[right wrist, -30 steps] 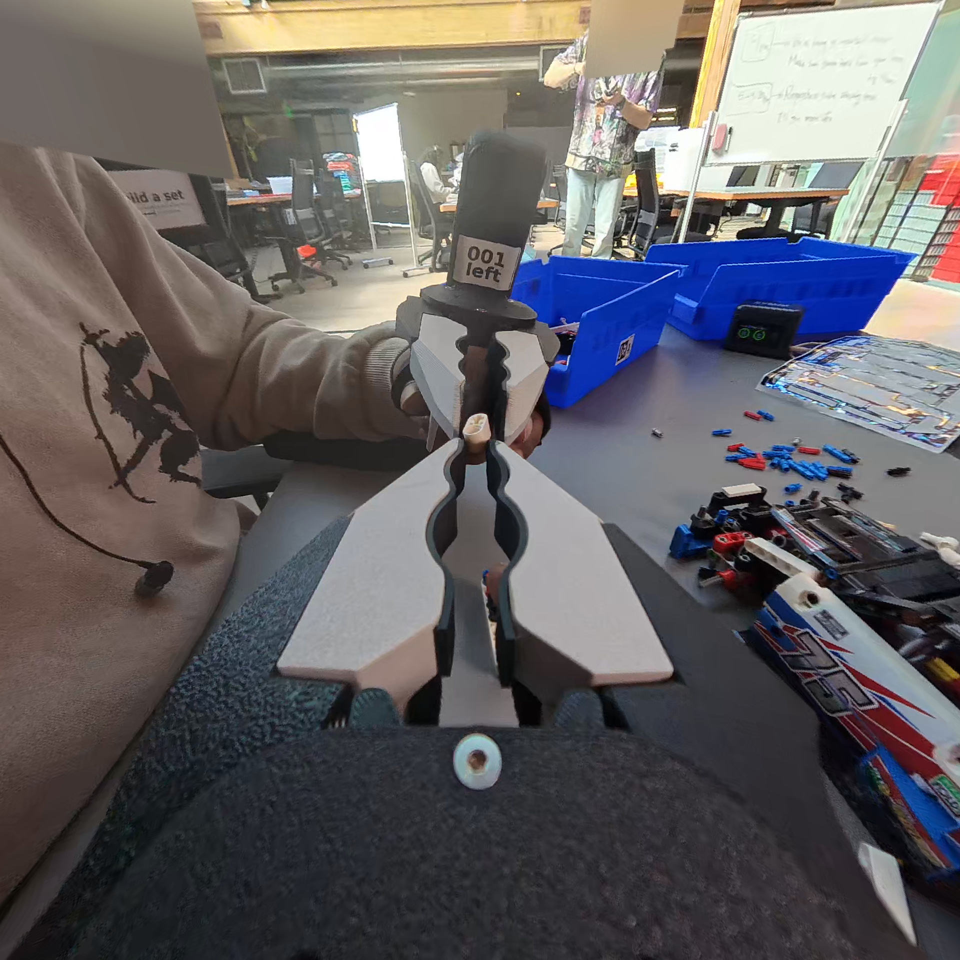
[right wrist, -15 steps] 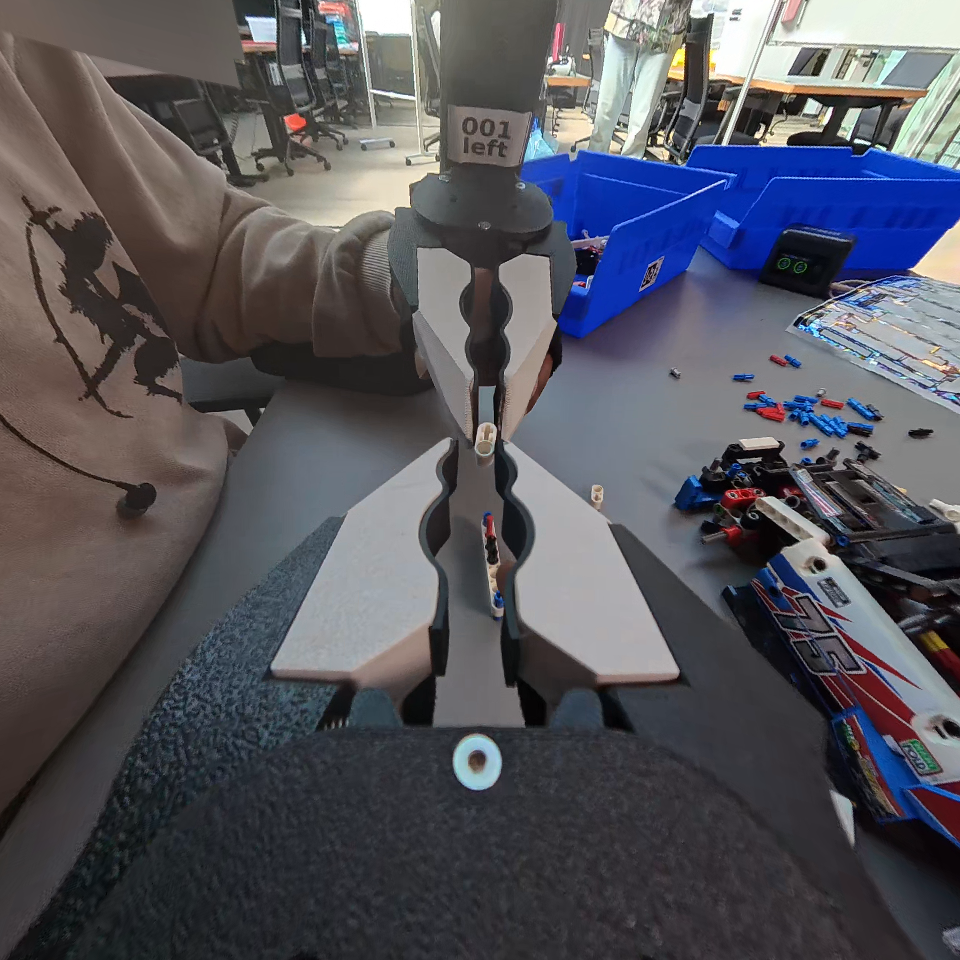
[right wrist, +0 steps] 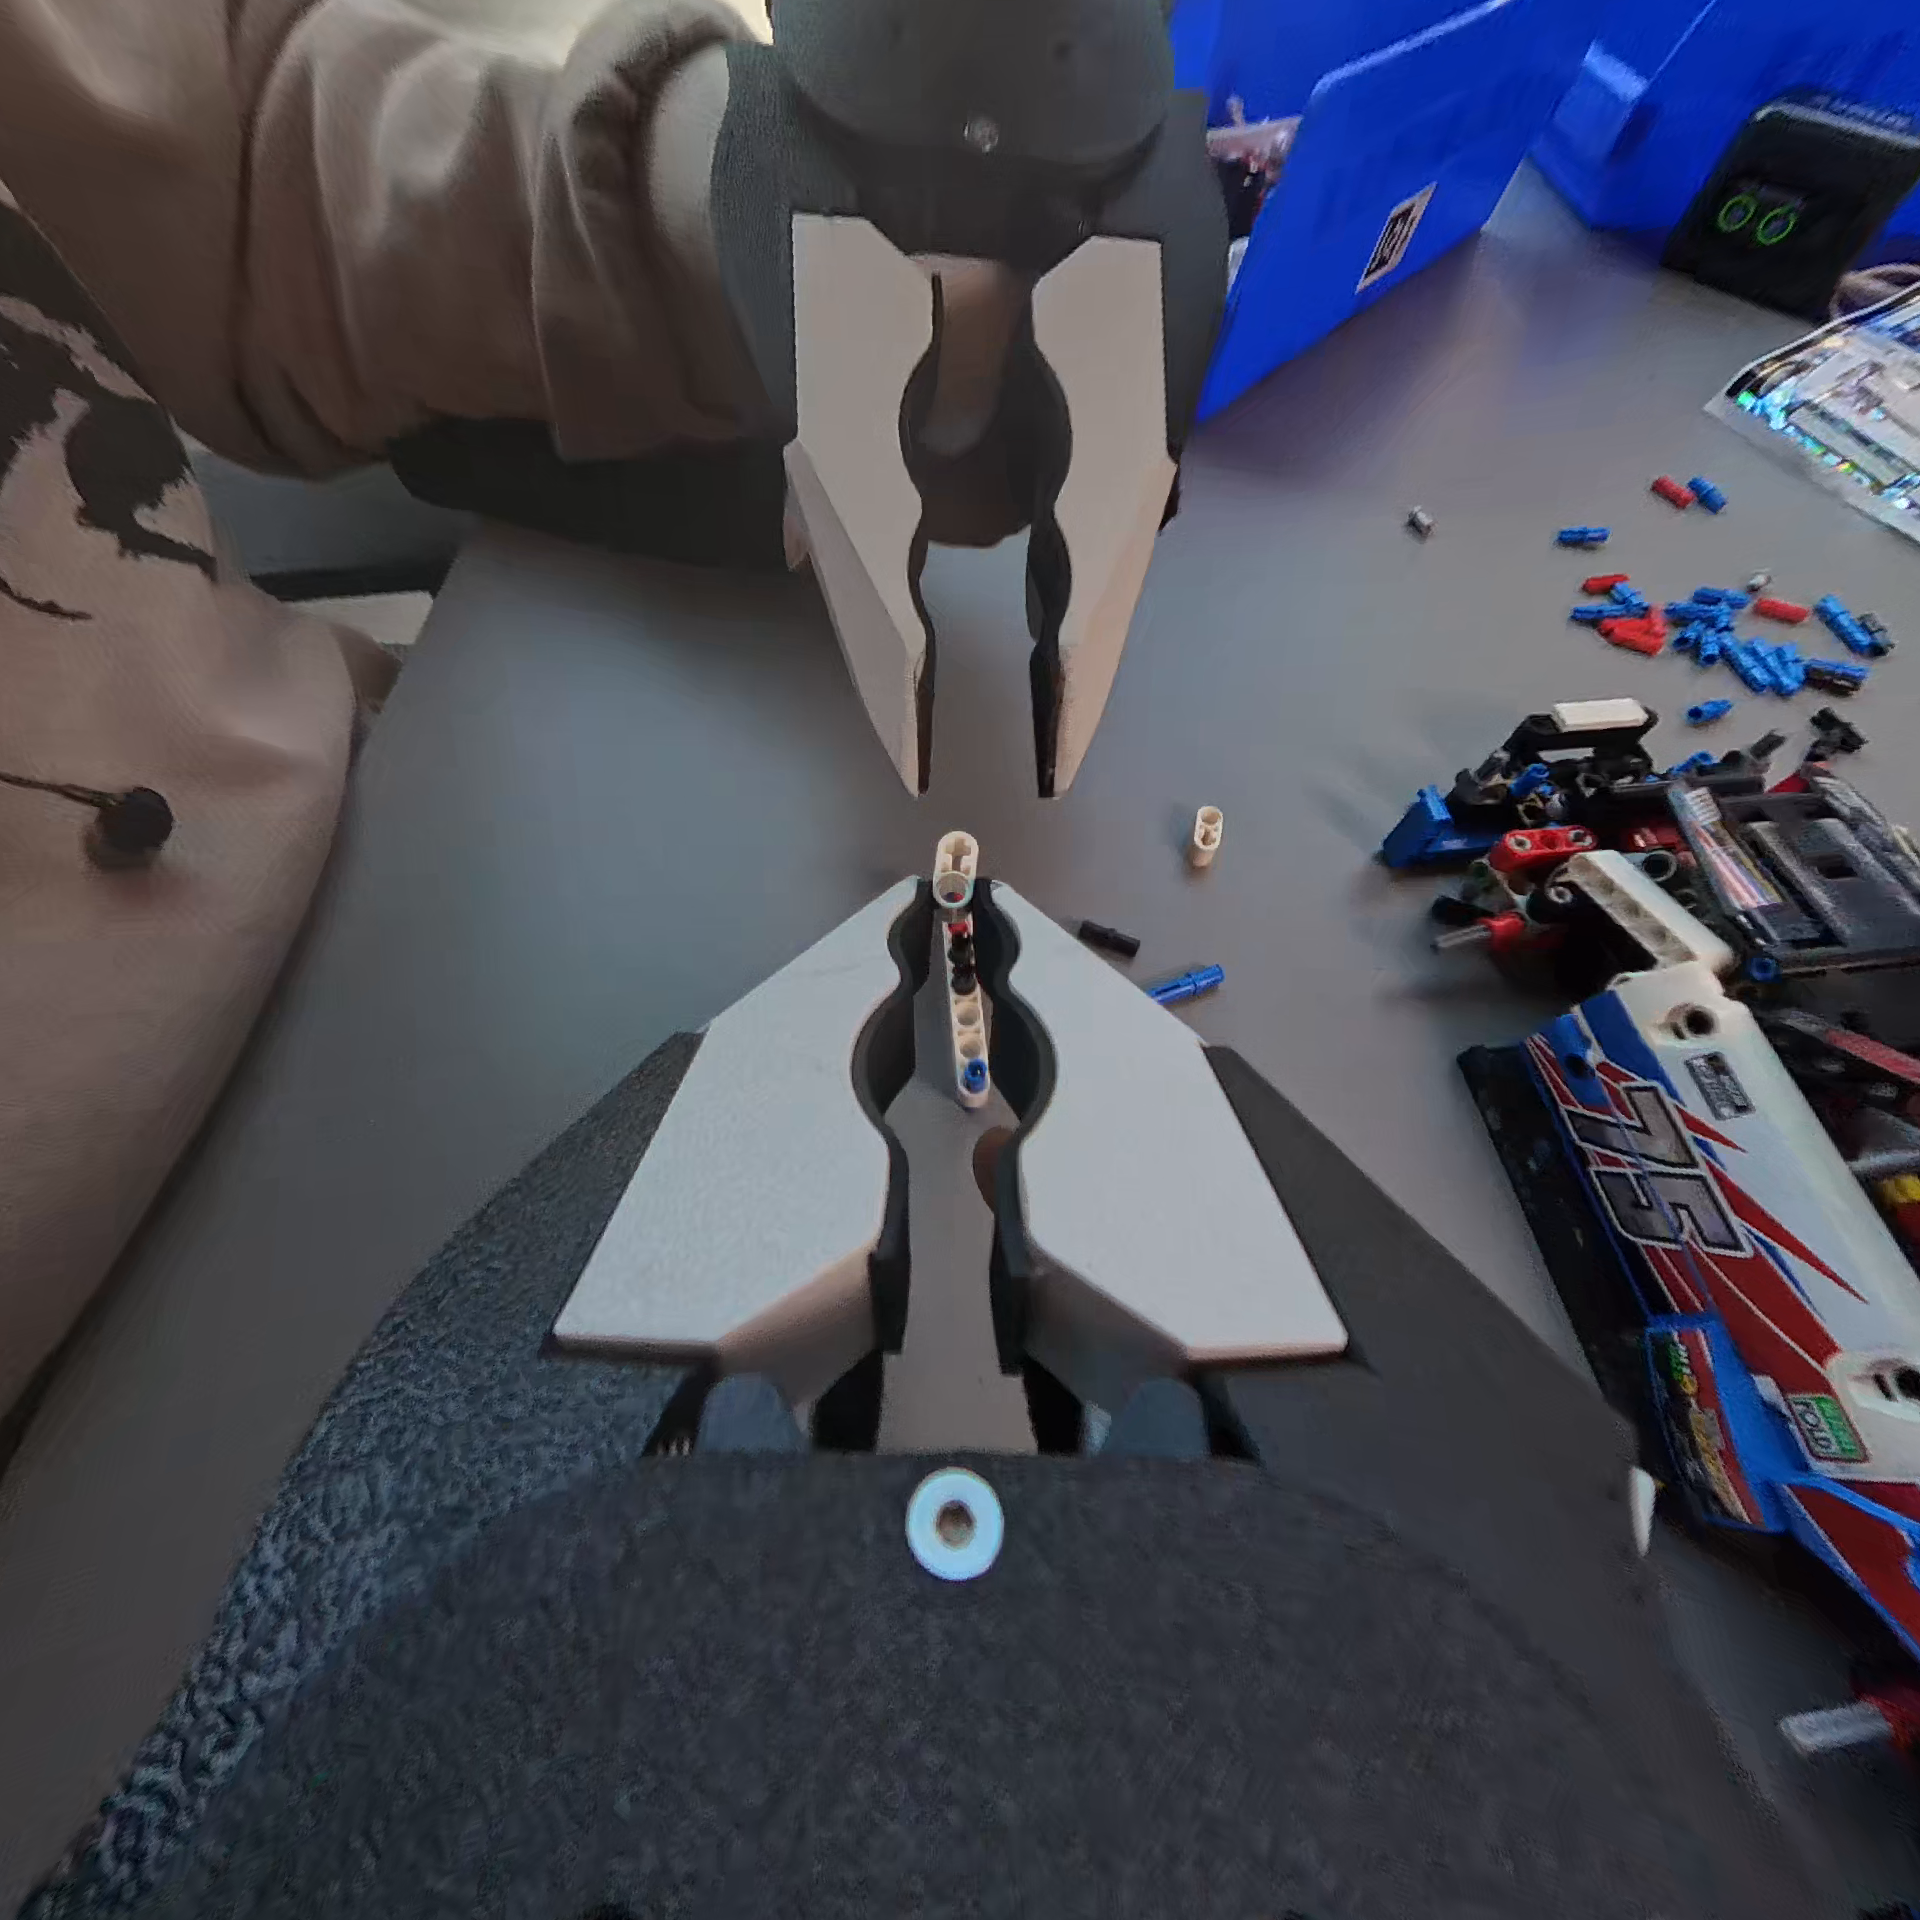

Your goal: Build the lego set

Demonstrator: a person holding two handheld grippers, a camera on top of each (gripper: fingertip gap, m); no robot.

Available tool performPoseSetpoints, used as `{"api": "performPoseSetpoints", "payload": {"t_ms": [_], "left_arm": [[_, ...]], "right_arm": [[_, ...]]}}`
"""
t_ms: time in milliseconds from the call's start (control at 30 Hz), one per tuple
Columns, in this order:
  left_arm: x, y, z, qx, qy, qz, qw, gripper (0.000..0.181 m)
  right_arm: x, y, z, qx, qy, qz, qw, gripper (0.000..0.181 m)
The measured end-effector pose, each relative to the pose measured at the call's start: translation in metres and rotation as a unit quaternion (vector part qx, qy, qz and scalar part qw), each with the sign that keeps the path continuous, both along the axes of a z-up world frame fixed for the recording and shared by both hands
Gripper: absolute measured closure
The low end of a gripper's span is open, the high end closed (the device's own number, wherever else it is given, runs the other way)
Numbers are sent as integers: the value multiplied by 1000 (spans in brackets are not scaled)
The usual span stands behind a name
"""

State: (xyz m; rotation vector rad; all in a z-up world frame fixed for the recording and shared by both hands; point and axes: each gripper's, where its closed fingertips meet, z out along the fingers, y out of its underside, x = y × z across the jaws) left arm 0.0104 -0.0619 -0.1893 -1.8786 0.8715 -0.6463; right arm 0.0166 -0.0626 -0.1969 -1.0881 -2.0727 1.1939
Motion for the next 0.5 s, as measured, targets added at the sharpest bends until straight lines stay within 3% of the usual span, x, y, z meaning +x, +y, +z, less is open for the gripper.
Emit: {"api": "performPoseSetpoints", "payload": {"t_ms": [167, 500], "left_arm": [[-6, -4, -45, -59, 89, -8, 994, 153], [2, -4, -64, -44, 149, -18, 988, 166]], "right_arm": [[-1, 0, -21, 40, -62, 27, 997, 176], [-8, 1, -23, 52, -78, 41, 995, 176]]}}
